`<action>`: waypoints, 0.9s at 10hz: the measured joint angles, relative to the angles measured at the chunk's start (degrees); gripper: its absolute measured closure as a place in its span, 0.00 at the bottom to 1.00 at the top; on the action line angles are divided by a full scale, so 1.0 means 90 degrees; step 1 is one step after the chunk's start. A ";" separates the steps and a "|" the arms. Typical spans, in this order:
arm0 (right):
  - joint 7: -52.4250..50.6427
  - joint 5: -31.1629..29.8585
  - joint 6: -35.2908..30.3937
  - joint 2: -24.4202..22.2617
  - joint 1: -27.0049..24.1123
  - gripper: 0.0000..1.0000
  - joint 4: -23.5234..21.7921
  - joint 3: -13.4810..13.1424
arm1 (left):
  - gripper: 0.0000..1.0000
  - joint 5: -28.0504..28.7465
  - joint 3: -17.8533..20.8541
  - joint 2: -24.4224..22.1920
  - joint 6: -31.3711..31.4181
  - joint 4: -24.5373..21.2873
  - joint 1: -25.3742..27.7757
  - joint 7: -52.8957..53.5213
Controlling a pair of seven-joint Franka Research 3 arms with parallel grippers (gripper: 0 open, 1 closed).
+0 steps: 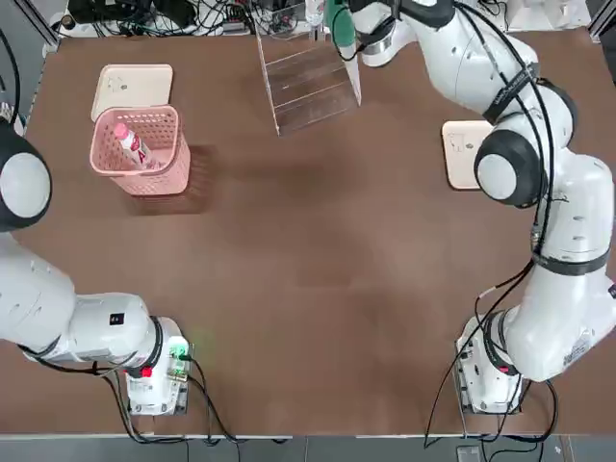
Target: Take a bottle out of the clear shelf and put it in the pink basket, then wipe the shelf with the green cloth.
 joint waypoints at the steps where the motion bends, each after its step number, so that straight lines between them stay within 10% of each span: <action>1: 0.0000 0.0000 0.0000 0.0116 0.0033 0.95 0.0048 -0.0025 | 0.00 0.0000 -0.0005 0.0000 0.0002 0.0005 -0.0006 0.0000; 9: 0.0000 0.0000 0.0001 0.0694 0.0524 0.95 0.0782 -0.0471 | 0.00 0.0001 -0.0106 0.0000 0.0047 0.0034 -0.0063 0.0000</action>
